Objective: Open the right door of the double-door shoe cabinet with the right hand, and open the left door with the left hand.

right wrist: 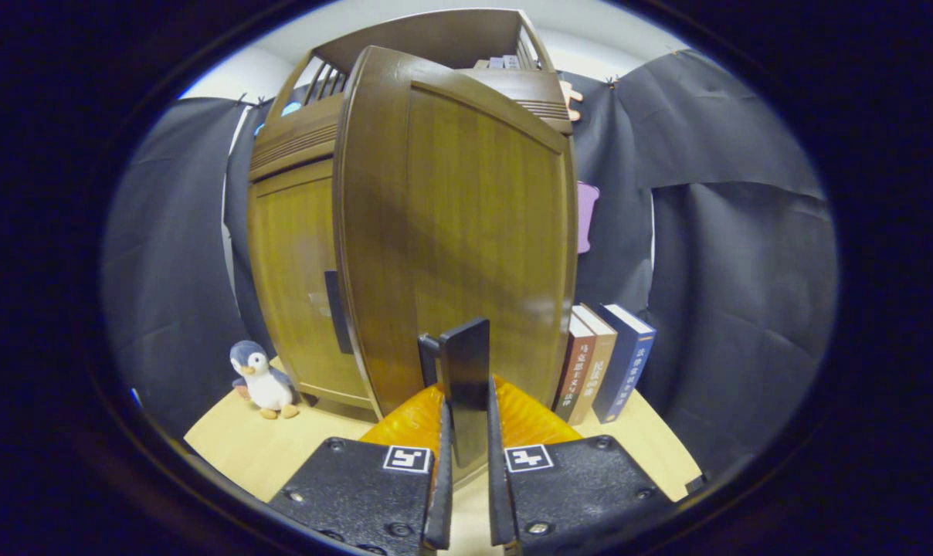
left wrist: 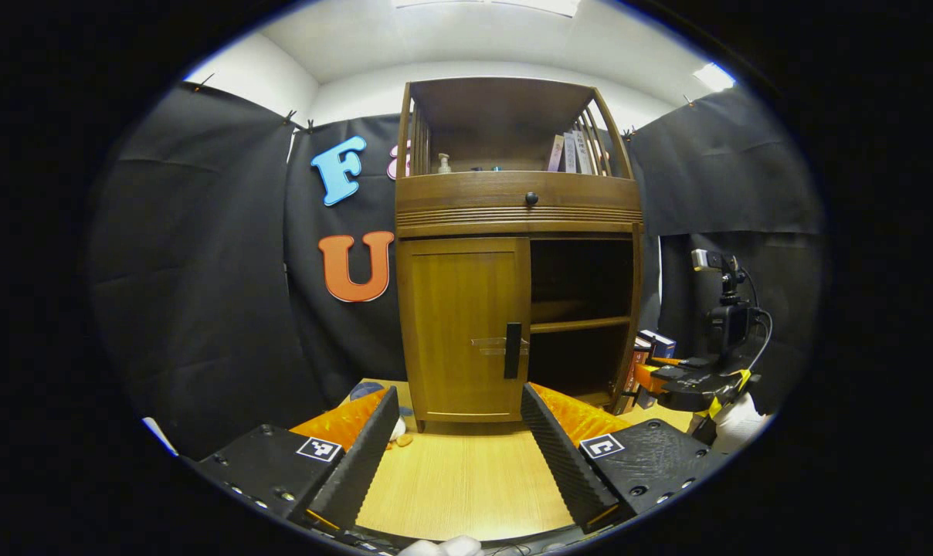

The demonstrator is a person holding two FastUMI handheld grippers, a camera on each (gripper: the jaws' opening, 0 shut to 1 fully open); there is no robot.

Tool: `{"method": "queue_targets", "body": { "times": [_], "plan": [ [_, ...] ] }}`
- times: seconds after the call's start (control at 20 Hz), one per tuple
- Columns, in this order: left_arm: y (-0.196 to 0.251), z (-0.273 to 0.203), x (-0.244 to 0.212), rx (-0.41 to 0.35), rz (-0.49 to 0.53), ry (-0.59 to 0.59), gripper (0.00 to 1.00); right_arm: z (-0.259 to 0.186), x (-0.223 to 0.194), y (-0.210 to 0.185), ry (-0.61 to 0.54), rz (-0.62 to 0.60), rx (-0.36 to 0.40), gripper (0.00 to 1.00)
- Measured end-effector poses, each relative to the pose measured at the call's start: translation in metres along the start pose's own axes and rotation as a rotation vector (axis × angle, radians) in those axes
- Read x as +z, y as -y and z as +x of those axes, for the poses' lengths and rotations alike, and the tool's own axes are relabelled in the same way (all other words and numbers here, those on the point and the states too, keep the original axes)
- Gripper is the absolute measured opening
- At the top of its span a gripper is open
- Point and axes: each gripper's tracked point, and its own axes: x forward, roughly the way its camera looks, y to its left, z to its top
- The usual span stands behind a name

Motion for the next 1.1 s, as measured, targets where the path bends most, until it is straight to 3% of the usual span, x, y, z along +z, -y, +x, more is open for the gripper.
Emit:
{"method": "queue_targets", "body": {
  "times": [0.15, 0.45, 0.85, 0.9, 1.1],
  "plan": [
    [0.009, 0.001, 0.000, -0.019, 0.002, -0.003, 1.00, -0.008, -0.001, 0.013, -0.003, -0.006, -0.009, 0.19],
    [0.024, 0.006, -0.004, -0.038, 0.008, -0.008, 0.96, -0.018, -0.002, 0.042, -0.004, 0.009, -0.025, 0.15],
    [0.047, 0.018, -0.006, -0.082, 0.006, -0.020, 1.00, -0.025, 0.000, 0.100, -0.005, 0.000, -0.131, 0.06],
    [0.052, 0.019, -0.006, -0.091, 0.005, -0.026, 0.96, -0.023, 0.000, 0.108, -0.003, 0.009, -0.126, 0.05],
    [0.074, 0.025, -0.004, -0.085, 0.026, -0.014, 0.96, -0.027, -0.003, 0.127, -0.010, 0.028, -0.062, 0.04]
  ]
}}
